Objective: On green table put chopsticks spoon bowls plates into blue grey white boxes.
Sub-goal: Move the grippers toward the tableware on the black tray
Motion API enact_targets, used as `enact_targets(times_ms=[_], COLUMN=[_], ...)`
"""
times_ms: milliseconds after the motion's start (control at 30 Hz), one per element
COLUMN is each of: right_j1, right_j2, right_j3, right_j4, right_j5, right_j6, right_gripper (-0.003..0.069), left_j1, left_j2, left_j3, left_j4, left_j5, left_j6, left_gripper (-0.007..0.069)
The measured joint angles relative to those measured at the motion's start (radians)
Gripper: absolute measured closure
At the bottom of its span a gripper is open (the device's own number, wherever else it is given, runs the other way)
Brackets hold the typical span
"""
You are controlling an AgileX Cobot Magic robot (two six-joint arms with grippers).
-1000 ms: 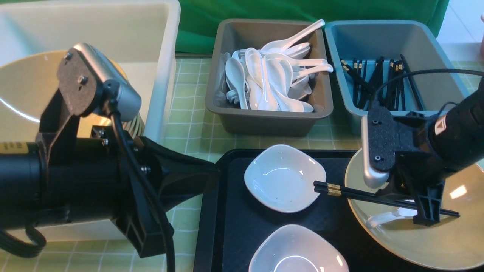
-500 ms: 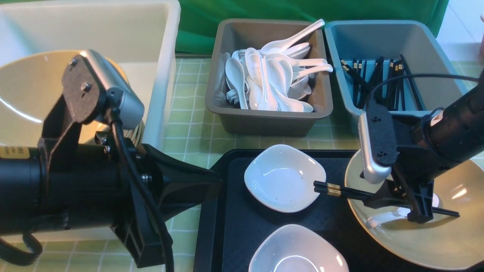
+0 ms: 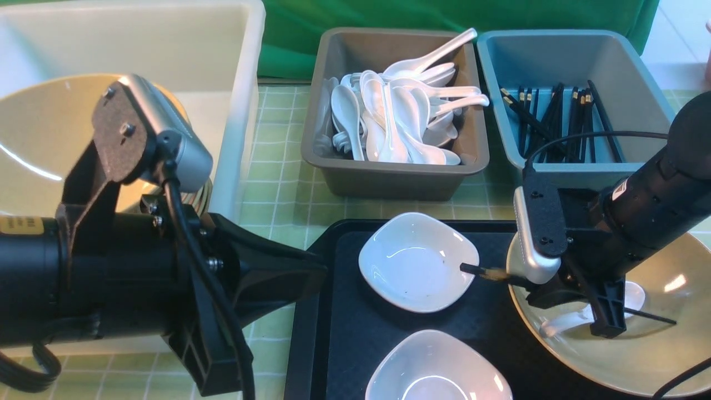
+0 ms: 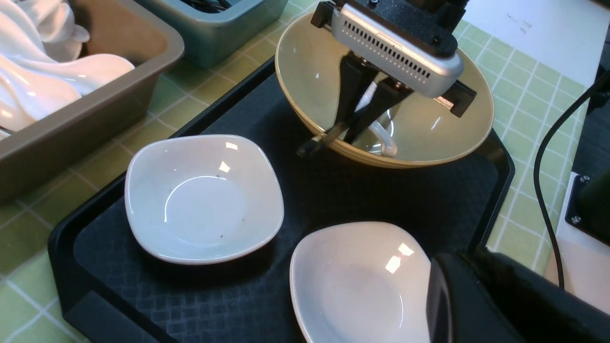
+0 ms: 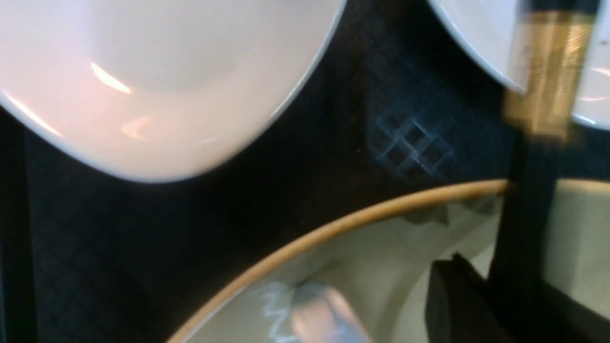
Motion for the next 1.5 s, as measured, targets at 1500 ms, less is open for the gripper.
enact_targets(times_ms=[1500], right_j1=[-0.036], right_j2=[0.100], right_j3=[-0.137], right_j4=[-0.038], right_j5=[0.159], right_j6=[0.121], right_gripper=[0.0384], left_j1=[0.000], left_j2=[0.000], left_j3=[0.000], left_j4=[0.000], left_j5=[-0.008], left_j6=[0.001], left_gripper=[0.0626])
